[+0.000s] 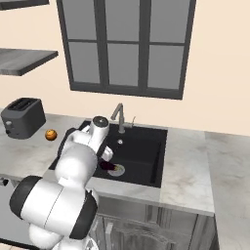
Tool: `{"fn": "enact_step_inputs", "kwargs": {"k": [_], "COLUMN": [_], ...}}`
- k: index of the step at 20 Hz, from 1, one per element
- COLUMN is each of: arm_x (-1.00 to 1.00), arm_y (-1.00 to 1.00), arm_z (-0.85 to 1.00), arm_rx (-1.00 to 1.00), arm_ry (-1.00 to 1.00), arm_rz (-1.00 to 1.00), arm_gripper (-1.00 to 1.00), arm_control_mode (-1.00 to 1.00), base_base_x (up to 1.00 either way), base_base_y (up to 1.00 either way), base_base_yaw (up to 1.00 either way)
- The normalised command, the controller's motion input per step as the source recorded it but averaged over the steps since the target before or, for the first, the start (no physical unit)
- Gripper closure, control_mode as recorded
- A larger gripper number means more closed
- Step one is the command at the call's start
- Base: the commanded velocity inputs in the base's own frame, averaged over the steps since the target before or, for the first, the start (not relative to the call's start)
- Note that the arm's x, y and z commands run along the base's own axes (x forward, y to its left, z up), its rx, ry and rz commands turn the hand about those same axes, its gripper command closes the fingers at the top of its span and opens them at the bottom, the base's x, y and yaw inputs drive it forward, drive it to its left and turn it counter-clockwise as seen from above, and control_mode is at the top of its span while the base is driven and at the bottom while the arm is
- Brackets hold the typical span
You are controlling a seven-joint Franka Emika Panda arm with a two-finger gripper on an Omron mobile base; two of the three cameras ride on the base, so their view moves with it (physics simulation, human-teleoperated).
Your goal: Turn on the sink faucet. Then move the eggplant from the counter to the sink. Turn off the sink. Move the vegetable from the sink to the pot next to the stove. Finally move the pot to the front right burner.
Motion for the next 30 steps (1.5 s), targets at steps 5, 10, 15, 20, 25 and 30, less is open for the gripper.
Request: {"fn": "enact_step_inputs", "kwargs": {"k": [5,10,15,20,25,30], "arm_x": [0.04,0.07,0.02,0.00,0.04,0.07], "arm_y": [0.02,0.03,0.01,0.00,0.00,0.00], "arm_z": [-0.21,-0.16,-0.31,-0.32,-0.18,-0.12], "arm_rx": [-0.01,0.00,0.00,0.00,0.00,0.00], "arm_ry": [0.17,0.15,0.12,0.02,0.00,0.00], "arm_rz": [-0.26,-0.22,-0.21,-0.24,-0.20,-0.02], "arm_gripper": [-1.00,-1.00,-1.00,-1.00,-1.00,-1.00], "arm_control_mode": [-1.00,-1.00,-1.00,-1.00,-1.00,-1.00], "base_base_x": [0.00,0.00,0.00,0.00,0.00,0.00], "base_base_y": [0.00,0.00,0.00,0.00,0.00,0.00], "base_base_yaw": [0.00,0.00,0.00,0.00,0.00,0.00]}}
